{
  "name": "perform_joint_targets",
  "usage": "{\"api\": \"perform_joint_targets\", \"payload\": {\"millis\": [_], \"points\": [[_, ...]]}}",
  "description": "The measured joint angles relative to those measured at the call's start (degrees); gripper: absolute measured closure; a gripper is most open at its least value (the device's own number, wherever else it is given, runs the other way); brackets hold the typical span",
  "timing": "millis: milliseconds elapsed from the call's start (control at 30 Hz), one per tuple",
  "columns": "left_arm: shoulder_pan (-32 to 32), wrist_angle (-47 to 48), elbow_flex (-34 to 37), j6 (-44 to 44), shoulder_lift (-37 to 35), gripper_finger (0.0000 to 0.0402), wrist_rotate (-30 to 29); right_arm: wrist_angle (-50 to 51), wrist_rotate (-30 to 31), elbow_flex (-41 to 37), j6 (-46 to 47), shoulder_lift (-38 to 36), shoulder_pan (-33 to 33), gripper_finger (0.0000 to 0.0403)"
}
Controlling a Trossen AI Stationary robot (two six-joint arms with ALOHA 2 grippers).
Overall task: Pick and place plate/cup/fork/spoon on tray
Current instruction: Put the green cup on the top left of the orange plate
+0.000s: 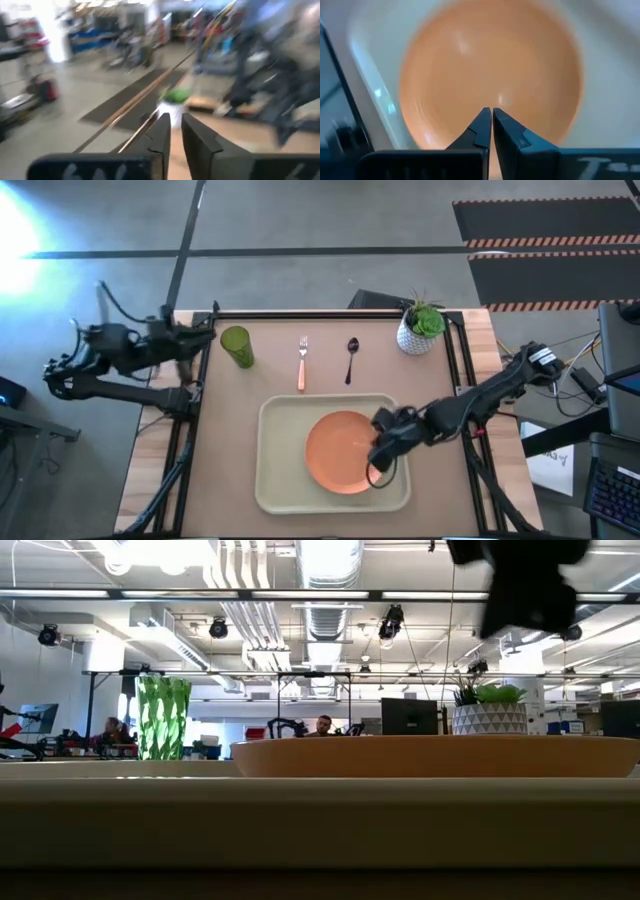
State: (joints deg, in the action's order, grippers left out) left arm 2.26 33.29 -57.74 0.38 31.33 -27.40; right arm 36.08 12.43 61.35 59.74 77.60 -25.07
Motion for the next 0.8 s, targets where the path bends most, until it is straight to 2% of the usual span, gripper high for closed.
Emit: {"api": "perform_joint_targets", "payload": {"millis": [167, 367, 433, 533, 633, 700, 800], "points": [[0.0, 5.1, 0.0, -3.0, 7.1, 0.0312, -5.2, 0.0, 6.0, 6.2, -12.7, -3.7, 4.6, 0.0394], [0.0, 17.4, -1.0, -9.6, 14.9, 0.0249, -12.8, 0.1, 7.3, 14.5, -27.2, -6.6, 7.7, 0.0394], [-0.2, 23.2, -1.9, -12.2, 17.7, 0.0235, -13.6, 0.1, 7.3, 16.9, -31.1, -7.0, 8.0, 0.0394], [-1.6, 31.2, -4.4, -18.8, 21.5, 0.0224, -12.5, 0.1, 7.3, 19.5, -35.8, -7.4, 8.2, 0.0394], [-4.5, 40.1, -8.9, -23.6, 24.5, 0.0222, -8.4, 0.1, 7.3, 20.9, -38.6, -7.4, 8.2, 0.0394], [-6.7, 44.2, -12.0, -24.0, 26.4, 0.0221, -5.0, 0.3, 7.3, 21.0, -39.8, -7.4, 8.2, 0.0394], [-10.5, 45.4, -16.1, -22.6, 28.1, 0.0221, 0.3, 1.1, 7.3, 21.0, -40.3, -7.3, 8.2, 0.0394]]}}
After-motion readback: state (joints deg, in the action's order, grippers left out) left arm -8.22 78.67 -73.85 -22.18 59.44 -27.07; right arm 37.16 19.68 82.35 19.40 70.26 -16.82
